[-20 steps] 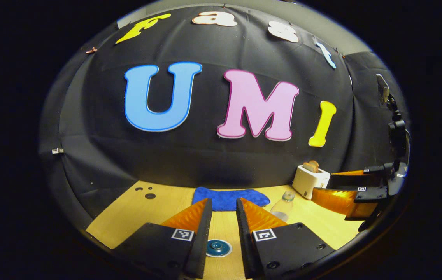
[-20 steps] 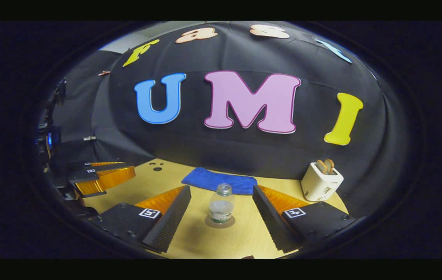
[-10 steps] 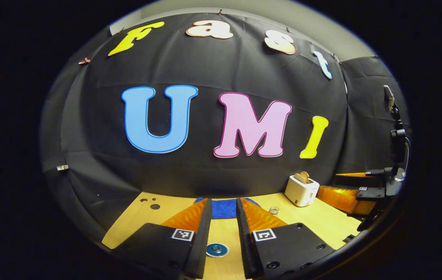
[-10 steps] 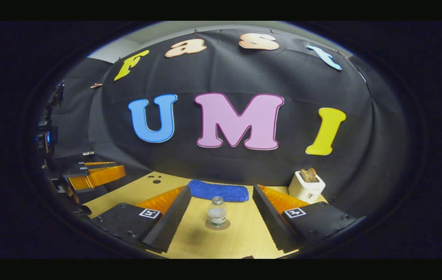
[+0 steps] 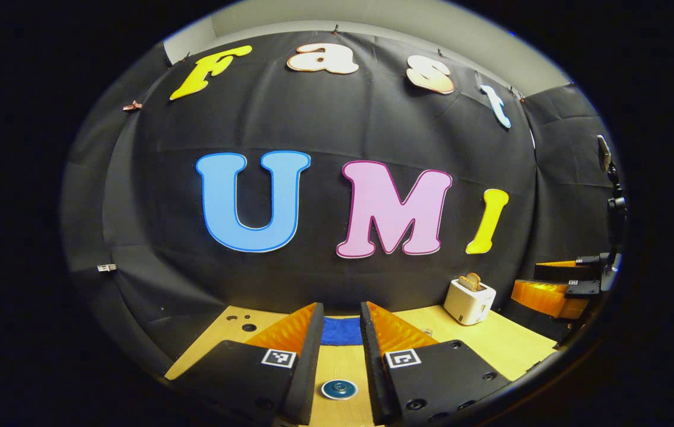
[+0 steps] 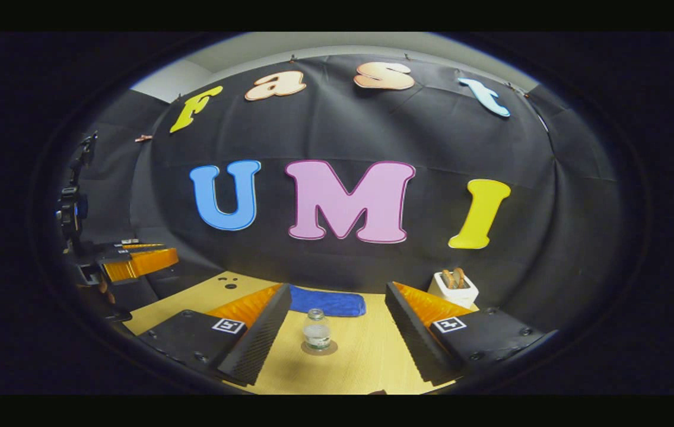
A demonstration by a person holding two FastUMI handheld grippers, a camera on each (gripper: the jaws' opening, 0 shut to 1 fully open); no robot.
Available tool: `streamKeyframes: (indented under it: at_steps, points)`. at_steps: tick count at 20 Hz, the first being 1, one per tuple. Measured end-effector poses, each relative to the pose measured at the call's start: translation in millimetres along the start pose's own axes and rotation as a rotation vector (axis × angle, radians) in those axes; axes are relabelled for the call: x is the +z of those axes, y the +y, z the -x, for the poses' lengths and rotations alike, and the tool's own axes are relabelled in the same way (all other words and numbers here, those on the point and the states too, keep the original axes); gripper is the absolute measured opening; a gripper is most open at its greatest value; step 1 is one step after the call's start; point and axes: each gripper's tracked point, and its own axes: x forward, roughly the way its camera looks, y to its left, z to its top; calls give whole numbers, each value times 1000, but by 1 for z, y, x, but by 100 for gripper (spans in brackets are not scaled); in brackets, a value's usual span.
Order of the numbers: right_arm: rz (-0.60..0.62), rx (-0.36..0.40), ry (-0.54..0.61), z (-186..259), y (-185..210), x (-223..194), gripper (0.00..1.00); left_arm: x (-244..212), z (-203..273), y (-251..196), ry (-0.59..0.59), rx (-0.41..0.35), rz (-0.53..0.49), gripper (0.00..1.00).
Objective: Open the teacup lid with one hand, grasp the water bottle and pour water into the teacup with the other hand; after pouring, place the water bottle on the coaster and then close the teacup lid.
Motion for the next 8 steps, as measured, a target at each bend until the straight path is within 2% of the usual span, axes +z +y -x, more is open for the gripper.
streamKeyframes:
  at_steps: [8]
  points:
    - [-13,-12,-9,-3,-9,3,98,3,-4,-10,-3,-18,-12,41]
